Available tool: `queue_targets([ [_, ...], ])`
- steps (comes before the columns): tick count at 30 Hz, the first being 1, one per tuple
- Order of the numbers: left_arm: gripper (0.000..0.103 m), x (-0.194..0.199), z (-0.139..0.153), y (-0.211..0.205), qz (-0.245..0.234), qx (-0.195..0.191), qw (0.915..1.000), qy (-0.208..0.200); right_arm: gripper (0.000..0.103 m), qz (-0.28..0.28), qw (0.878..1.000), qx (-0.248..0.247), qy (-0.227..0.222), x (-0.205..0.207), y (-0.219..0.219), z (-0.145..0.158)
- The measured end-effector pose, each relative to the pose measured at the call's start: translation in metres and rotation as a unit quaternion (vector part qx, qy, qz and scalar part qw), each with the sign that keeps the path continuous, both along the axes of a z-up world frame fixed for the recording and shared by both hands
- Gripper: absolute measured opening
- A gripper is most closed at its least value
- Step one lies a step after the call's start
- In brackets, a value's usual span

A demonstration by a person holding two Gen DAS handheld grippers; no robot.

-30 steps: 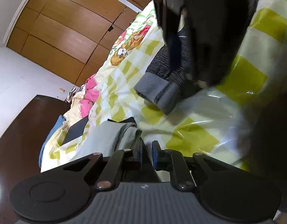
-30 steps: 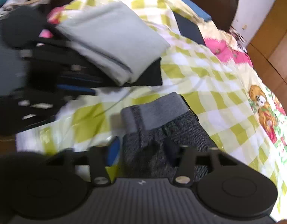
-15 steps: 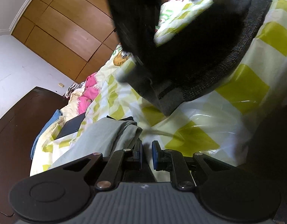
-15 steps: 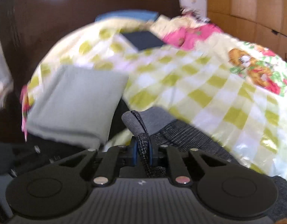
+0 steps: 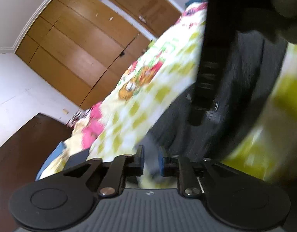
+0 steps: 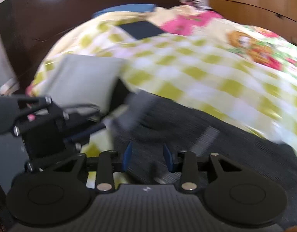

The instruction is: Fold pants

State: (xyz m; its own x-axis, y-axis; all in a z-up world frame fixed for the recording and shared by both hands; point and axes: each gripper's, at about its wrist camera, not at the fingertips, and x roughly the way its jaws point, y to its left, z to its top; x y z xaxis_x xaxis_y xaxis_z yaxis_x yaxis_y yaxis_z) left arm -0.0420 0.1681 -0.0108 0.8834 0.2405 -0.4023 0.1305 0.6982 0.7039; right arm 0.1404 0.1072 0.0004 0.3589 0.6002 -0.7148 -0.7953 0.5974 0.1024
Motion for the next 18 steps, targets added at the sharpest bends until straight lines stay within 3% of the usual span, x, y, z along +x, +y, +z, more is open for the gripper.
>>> queue_targets([
  [3, 0.035, 0.024, -0.011, -0.022, -0.015, -0.018, 0.9994, 0.024, 0.038, -0.057, 0.998, -0.017, 0.013, 0.019, -0.040, -0.010],
  [5, 0.035, 0.039, -0.027, -0.030, -0.017, -0.034, 0.9952, 0.090, 0.038, -0.086, 0.996, -0.017, 0.029, 0.030, -0.067, -0.013],
  [7, 0.023, 0.041, -0.042, -0.038, -0.023, -0.014, 0.9929, 0.116, 0.038, -0.106, 0.994, -0.015, 0.035, 0.039, -0.095, -0.011],
  [9, 0.023, 0.040, -0.041, -0.048, -0.028, 0.025, 0.9923, 0.118, 0.040, -0.130, 0.991, -0.006, 0.040, 0.052, -0.126, -0.003],
  [10, 0.028, 0.041, -0.034, -0.052, -0.030, 0.025, 0.9924, 0.117, 0.044, -0.143, 0.989, 0.002, 0.039, 0.058, -0.142, 0.001],
  [12, 0.035, 0.047, -0.017, -0.058, -0.032, 0.007, 0.9930, 0.114, 0.048, -0.177, 0.984, 0.007, 0.027, 0.076, -0.173, 0.012],
  [14, 0.036, 0.058, 0.000, -0.071, -0.042, -0.008, 0.9938, 0.102, 0.050, -0.213, 0.977, 0.004, 0.011, 0.100, -0.199, 0.020],
  [18, 0.041, 0.089, 0.013, -0.110, -0.095, -0.031, 0.9918, 0.080, 0.062, -0.291, 0.956, -0.009, 0.012, 0.168, -0.240, 0.026],
])
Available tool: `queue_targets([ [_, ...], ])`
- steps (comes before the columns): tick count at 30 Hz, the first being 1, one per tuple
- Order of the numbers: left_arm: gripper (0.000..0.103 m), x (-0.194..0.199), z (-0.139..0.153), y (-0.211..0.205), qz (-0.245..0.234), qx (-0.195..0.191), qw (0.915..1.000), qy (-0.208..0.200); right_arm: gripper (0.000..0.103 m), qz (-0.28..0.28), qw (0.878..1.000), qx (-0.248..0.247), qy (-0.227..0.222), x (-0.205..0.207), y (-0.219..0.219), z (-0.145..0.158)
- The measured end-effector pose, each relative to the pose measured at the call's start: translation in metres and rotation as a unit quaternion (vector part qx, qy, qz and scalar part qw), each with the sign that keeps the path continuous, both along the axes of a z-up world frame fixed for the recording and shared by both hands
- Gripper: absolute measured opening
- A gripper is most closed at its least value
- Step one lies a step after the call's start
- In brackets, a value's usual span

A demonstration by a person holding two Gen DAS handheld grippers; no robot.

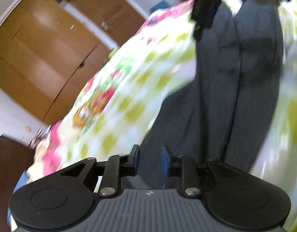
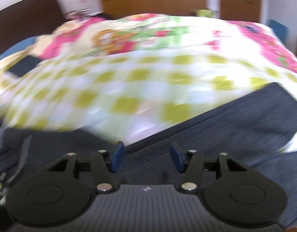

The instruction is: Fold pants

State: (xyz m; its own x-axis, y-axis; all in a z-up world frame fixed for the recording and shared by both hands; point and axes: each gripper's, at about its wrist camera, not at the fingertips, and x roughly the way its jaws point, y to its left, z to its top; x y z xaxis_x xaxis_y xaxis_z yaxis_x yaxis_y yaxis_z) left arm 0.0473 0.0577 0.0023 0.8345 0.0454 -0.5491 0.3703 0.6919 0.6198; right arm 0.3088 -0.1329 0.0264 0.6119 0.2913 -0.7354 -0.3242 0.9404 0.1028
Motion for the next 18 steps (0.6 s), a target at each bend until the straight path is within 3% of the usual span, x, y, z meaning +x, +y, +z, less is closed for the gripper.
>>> queue_targets([
  [6, 0.041, 0.052, -0.022, -0.054, -0.058, -0.027, 0.9977, 0.025, 0.066, -0.104, 0.988, 0.046, 0.106, 0.097, -0.047, -0.021],
  [11, 0.041, 0.068, -0.032, -0.077, -0.061, -0.018, 0.9972, 0.039, 0.066, -0.114, 0.979, 0.028, 0.166, 0.138, -0.049, -0.040],
  [14, 0.041, 0.069, -0.036, -0.083, -0.054, -0.017, 0.9977, 0.038, 0.064, -0.105, 0.980, 0.001, 0.168, 0.143, -0.045, -0.045],
  [15, 0.041, 0.069, -0.036, -0.084, -0.051, -0.014, 0.9980, 0.033, 0.056, -0.100, 0.981, -0.005, 0.165, 0.141, -0.045, -0.045],
  [16, 0.037, 0.069, -0.036, -0.085, -0.049, -0.012, 0.9982, 0.032, 0.035, -0.095, 0.982, -0.009, 0.162, 0.139, -0.047, -0.043],
  [18, 0.024, 0.066, -0.037, -0.086, -0.052, -0.017, 0.9979, 0.036, 0.009, -0.090, 0.981, 0.013, 0.169, 0.133, -0.060, -0.038],
])
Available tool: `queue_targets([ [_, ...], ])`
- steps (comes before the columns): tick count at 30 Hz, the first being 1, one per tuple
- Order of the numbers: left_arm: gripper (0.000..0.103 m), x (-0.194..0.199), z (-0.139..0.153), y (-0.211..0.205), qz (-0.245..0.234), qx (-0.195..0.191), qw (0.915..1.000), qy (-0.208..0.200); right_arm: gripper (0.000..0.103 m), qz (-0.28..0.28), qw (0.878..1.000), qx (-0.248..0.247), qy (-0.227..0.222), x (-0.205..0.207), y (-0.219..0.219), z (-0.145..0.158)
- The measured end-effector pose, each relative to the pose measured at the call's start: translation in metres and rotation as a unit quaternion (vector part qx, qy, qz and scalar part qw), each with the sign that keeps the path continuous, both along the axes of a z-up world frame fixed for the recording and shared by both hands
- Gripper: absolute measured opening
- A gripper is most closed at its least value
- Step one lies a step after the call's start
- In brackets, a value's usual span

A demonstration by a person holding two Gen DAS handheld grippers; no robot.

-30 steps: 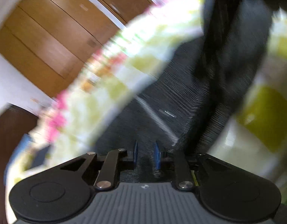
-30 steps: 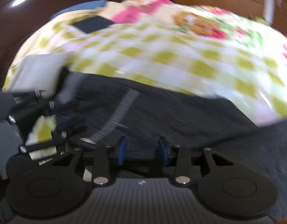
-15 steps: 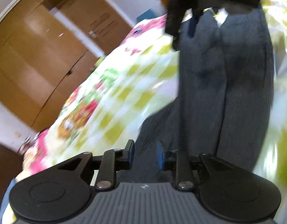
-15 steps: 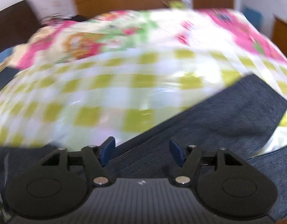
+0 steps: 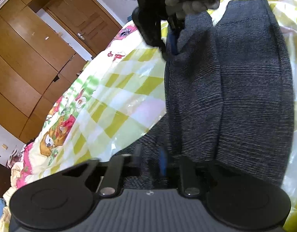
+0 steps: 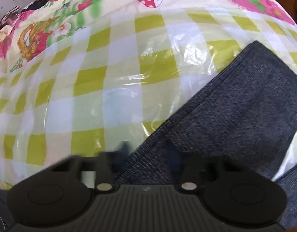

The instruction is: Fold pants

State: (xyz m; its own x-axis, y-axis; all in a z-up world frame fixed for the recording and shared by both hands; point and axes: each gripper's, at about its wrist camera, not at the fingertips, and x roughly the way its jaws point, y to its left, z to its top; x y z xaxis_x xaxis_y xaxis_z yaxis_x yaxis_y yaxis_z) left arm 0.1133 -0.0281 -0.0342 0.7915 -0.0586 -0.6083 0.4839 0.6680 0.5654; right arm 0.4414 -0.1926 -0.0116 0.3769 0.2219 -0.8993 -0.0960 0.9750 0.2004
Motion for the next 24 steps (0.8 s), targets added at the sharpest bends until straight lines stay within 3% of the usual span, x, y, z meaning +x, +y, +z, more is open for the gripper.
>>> queue_targets([
  [5, 0.019, -0.014, 0.002, -0.011, -0.019, 0.016, 0.9996, -0.014, 0.004, -0.007, 0.999, 0.025, -0.032, -0.044, -0.033, 0.024],
  [13, 0.019, -0.052, 0.019, -0.034, -0.048, 0.002, 0.9986, -0.023, 0.004, -0.044, 0.993, 0.083, -0.073, -0.151, -0.093, 0.070],
  [17, 0.021, -0.064, 0.010, -0.054, -0.067, 0.010, 0.9974, -0.026, 0.005, -0.084, 0.991, 0.099, -0.044, -0.198, -0.123, 0.042],
  [19, 0.021, -0.065, 0.002, -0.065, -0.077, 0.013, 0.9969, -0.010, 0.011, -0.106, 0.989, 0.098, -0.023, -0.212, -0.133, 0.020],
  [21, 0.021, -0.066, -0.008, -0.073, -0.083, 0.029, 0.9962, -0.005, 0.014, -0.118, 0.988, 0.093, -0.027, -0.223, -0.138, 0.010],
  [24, 0.018, -0.065, -0.015, -0.081, -0.087, 0.048, 0.9950, -0.002, 0.014, -0.111, 0.991, 0.055, -0.058, -0.229, -0.135, 0.019],
])
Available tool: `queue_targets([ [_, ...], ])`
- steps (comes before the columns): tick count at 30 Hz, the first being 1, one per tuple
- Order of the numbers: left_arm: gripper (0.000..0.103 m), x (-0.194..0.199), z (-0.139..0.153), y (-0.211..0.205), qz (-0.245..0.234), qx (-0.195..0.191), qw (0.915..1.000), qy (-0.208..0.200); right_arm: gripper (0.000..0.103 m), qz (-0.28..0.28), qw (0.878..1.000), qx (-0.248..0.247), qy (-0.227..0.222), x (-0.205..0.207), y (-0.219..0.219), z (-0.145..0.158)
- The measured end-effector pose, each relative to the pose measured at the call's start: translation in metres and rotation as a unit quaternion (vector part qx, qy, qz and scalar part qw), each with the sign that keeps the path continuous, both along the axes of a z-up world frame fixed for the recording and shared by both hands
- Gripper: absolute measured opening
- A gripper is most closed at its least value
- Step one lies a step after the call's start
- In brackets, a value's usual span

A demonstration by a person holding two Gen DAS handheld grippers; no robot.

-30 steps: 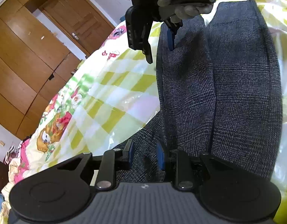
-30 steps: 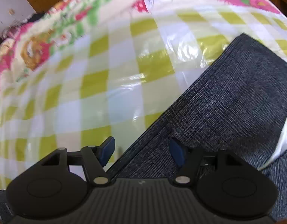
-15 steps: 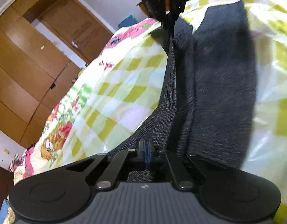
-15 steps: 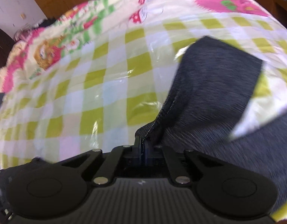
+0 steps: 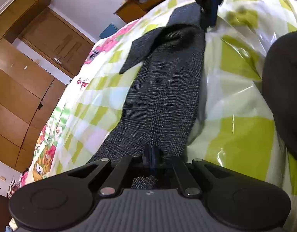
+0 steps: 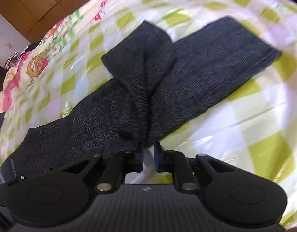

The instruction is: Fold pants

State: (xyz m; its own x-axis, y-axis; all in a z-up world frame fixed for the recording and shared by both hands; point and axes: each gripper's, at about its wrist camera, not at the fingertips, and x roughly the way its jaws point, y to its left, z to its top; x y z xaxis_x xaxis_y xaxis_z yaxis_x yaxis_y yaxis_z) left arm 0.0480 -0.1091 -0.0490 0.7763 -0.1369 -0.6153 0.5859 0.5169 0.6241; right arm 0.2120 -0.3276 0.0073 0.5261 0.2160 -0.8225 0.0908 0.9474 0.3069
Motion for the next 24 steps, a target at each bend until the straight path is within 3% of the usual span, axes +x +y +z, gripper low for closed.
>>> queue_targets([
  [3, 0.020, 0.002, 0.008, -0.005, -0.002, -0.003, 1.0000, 0.001, 0.015, 0.027, 0.995, -0.076, -0.053, 0.003, 0.011, 0.022],
  [6, 0.020, 0.006, 0.013, -0.018, -0.004, -0.013, 0.9999, 0.005, 0.031, 0.065, 0.987, -0.119, -0.091, 0.018, 0.027, 0.033],
  [8, 0.020, 0.011, 0.010, -0.027, -0.007, -0.012, 0.9999, 0.001, 0.034, 0.101, 0.977, -0.153, -0.104, 0.034, 0.044, 0.031],
  [13, 0.020, 0.016, 0.005, -0.038, -0.008, -0.015, 0.9998, 0.007, 0.044, 0.185, 0.940, -0.262, -0.117, 0.083, 0.095, 0.006],
  [19, 0.020, 0.025, 0.005, -0.034, 0.005, -0.043, 0.9988, 0.022, 0.047, 0.198, 0.907, -0.356, -0.108, 0.136, 0.122, -0.044],
  [20, 0.020, 0.027, 0.004, -0.034, 0.007, -0.047, 0.9986, 0.022, 0.047, 0.190, 0.906, -0.361, -0.110, 0.140, 0.119, -0.046],
  [22, 0.020, 0.031, 0.005, -0.033, 0.012, -0.059, 0.9979, 0.024, 0.044, 0.166, 0.918, -0.344, -0.111, 0.150, 0.112, -0.046],
  [23, 0.020, 0.034, 0.006, -0.032, 0.016, -0.067, 0.9972, 0.027, 0.039, 0.157, 0.923, -0.333, -0.111, 0.153, 0.108, -0.043],
  [24, 0.020, 0.037, 0.007, -0.031, 0.022, -0.075, 0.9965, 0.029, 0.026, 0.148, 0.928, -0.323, -0.108, 0.155, 0.103, -0.039],
])
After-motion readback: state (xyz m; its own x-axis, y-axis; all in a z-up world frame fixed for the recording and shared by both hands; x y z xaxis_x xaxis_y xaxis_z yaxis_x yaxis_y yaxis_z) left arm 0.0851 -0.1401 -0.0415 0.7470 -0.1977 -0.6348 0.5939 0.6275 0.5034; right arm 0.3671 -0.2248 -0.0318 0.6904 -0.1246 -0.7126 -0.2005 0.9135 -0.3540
